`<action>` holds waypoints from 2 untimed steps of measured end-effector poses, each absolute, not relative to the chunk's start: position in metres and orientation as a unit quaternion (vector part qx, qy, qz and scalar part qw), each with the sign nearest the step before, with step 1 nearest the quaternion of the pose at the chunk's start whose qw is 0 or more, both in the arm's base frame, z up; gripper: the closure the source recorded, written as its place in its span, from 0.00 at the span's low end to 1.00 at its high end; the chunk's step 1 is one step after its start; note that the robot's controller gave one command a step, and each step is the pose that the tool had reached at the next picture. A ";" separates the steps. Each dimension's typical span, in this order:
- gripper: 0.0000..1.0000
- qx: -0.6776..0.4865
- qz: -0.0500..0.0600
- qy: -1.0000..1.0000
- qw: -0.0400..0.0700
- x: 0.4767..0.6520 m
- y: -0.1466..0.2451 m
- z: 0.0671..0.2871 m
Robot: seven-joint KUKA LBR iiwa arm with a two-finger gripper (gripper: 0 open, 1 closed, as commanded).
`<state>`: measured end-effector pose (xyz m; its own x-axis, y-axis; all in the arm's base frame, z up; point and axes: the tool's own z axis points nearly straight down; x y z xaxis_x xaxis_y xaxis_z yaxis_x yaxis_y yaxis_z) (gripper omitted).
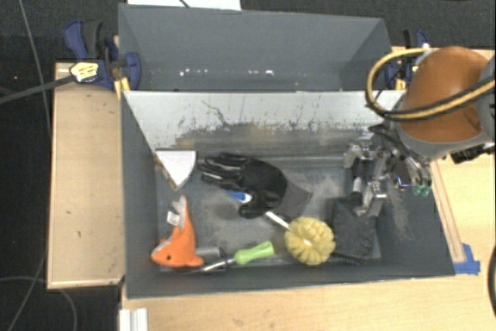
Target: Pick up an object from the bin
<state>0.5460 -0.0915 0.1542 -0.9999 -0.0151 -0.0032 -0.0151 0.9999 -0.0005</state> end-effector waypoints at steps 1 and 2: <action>0.00 -0.111 -0.001 0.994 0.005 0.551 -0.132 0.088; 0.00 -0.079 0.000 0.997 0.003 0.546 -0.136 0.072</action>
Offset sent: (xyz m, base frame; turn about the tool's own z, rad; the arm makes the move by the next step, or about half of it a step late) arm -0.0021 -0.0451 -0.0842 -0.1432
